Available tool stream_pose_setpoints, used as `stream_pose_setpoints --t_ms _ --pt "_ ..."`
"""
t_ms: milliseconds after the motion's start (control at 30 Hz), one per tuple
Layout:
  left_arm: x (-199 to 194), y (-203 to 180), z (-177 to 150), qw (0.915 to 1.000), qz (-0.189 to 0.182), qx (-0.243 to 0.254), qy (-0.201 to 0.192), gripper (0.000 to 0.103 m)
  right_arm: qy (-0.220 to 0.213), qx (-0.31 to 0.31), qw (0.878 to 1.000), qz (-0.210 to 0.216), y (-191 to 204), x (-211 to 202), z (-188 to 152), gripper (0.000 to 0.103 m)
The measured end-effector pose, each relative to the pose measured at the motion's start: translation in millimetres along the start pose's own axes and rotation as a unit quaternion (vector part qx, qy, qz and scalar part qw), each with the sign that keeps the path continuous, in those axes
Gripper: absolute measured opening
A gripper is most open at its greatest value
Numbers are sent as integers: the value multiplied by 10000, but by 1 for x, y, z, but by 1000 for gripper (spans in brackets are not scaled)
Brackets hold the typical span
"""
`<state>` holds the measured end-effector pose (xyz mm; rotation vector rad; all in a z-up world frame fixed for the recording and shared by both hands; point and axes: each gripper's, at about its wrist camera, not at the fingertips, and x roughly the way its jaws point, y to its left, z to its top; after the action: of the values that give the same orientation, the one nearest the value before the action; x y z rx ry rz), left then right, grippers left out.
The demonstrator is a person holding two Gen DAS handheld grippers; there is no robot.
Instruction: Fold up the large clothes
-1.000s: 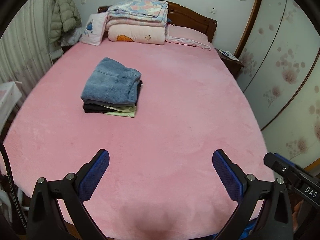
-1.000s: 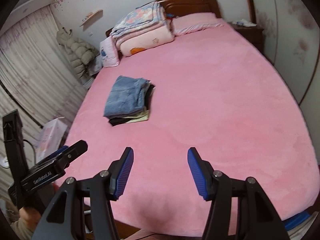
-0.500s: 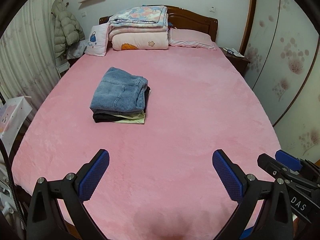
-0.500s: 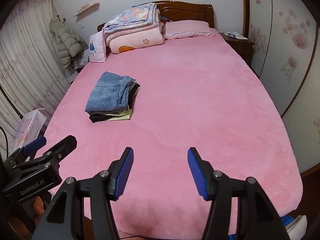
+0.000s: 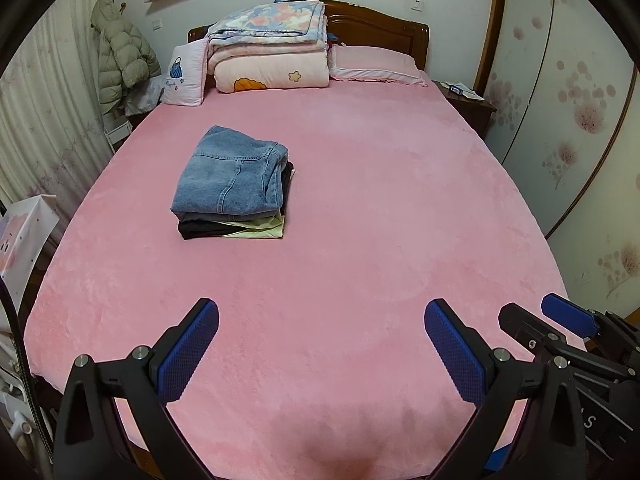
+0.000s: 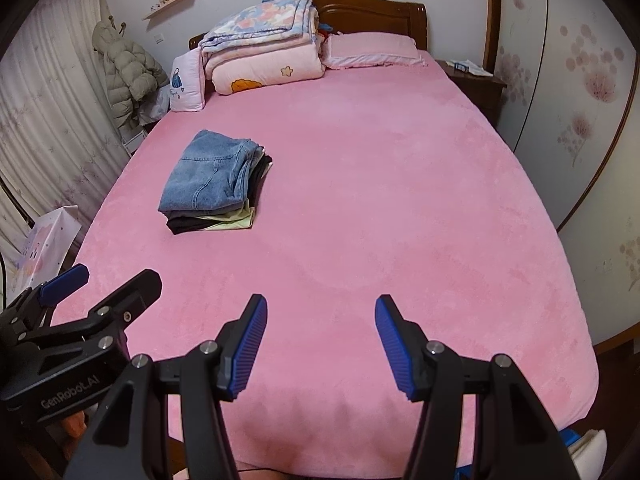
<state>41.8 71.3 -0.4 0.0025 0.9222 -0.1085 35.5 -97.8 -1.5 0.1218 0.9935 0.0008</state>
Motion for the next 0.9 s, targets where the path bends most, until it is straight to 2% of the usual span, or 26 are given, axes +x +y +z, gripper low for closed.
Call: stream_pose_setpoints --t_ms 900 --pt "9 7 7 9999 -20 65 124 102 39 127 9999 -72 7 -1 1 57"
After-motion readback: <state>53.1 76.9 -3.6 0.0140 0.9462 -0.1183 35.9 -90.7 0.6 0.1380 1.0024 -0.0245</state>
